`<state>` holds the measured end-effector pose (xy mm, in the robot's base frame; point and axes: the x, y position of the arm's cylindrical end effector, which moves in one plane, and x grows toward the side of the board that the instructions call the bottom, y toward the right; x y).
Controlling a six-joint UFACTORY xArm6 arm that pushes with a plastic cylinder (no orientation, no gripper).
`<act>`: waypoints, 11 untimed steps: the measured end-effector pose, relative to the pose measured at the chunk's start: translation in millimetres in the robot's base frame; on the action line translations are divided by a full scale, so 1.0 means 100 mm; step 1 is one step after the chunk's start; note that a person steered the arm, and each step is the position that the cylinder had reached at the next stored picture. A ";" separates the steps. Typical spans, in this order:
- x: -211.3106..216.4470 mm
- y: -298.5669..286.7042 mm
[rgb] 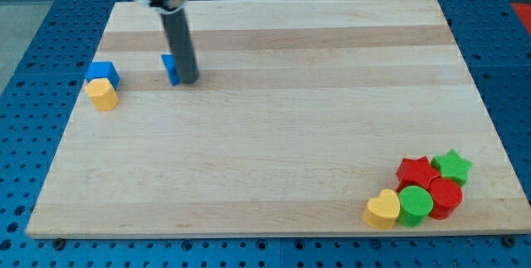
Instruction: Move the blue triangle to the right of the blue cube
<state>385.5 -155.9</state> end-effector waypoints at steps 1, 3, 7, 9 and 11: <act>0.06 -0.02; -0.48 0.24; -0.30 0.07; 0.08 0.19; 0.31 -0.03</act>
<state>416.5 -159.1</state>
